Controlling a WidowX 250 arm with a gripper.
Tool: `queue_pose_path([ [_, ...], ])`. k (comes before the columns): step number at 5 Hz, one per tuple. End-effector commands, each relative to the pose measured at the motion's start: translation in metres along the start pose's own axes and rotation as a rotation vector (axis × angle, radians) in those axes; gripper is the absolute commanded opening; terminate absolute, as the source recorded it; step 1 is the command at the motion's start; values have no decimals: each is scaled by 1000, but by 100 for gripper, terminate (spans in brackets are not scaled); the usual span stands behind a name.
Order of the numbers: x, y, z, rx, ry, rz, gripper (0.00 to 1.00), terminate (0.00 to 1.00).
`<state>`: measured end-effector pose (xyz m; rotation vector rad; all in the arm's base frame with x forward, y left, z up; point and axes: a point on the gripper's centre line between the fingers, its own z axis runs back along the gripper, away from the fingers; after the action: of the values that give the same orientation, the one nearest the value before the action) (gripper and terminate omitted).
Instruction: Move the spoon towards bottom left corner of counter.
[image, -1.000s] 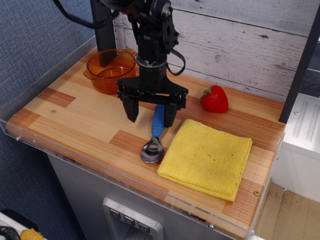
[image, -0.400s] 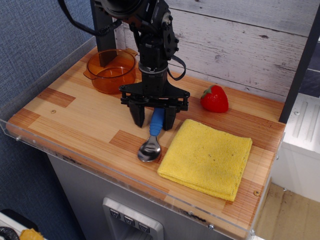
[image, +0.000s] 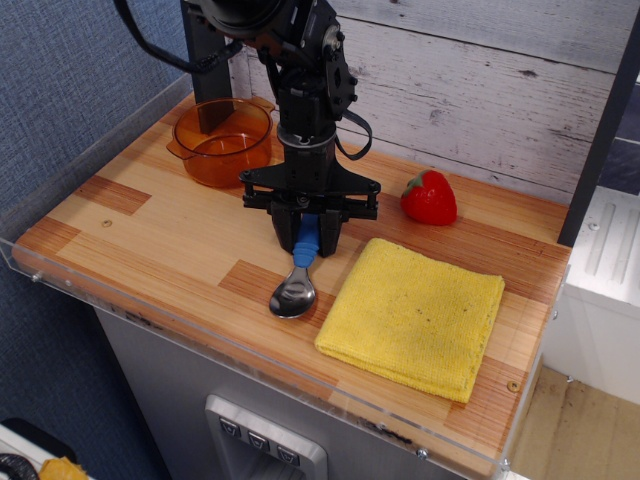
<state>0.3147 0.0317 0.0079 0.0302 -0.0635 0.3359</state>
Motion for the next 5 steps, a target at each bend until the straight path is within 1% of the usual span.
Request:
queue_pose_path([
  [1, -9, 18, 35, 33, -23, 105, 0, 0],
  [2, -23, 35, 50, 48, -24, 308, 0, 0],
  [3, -36, 55, 52, 55, -7, 558, 0, 0],
  [4, -43, 77, 48, 89, -30, 807, 0, 0],
  [5, -45, 97, 44, 64, -52, 1060, 0, 0],
])
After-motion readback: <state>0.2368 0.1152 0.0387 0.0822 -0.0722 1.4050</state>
